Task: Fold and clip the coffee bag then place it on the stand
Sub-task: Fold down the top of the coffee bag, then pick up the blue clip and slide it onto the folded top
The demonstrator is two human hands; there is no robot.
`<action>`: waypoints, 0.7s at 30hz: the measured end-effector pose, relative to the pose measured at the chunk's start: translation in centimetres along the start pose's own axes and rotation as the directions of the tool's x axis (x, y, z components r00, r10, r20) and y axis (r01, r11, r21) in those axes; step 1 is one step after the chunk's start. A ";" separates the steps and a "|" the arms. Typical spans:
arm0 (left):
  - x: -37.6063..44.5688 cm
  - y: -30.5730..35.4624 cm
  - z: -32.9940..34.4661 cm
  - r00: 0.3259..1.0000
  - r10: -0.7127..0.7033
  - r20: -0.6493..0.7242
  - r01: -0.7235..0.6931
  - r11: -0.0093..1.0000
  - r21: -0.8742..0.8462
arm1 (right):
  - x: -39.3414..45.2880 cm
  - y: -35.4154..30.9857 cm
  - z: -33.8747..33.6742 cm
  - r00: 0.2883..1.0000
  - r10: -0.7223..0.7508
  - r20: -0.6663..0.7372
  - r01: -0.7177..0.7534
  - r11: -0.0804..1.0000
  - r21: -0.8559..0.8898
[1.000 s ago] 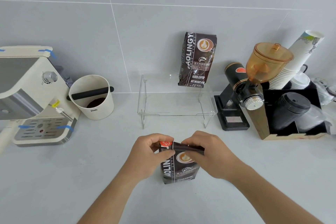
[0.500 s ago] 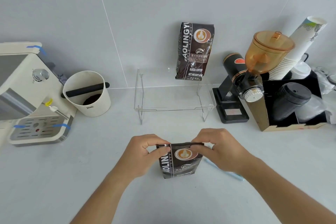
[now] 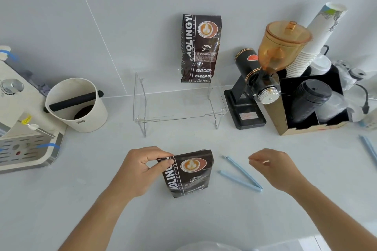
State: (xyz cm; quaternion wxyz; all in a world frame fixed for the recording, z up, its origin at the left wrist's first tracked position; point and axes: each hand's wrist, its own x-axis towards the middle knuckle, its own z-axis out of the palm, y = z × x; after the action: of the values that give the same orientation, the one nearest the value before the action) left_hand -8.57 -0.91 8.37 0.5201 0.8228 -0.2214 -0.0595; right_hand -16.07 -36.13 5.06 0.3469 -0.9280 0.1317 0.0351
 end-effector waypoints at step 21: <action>0.0 0.1 0.2 0.998 -0.069 0.000 0.069 0.993 -0.094 | -2.3 6.8 5.3 0.937 0.350 0.011 -0.344 0.925 -0.161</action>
State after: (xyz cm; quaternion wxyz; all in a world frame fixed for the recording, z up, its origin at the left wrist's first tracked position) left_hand -8.64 -1.08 8.37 0.5560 0.8048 -0.1889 -0.0863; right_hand -19.93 -37.10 -2.87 0.2636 -0.9134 0.2840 0.1244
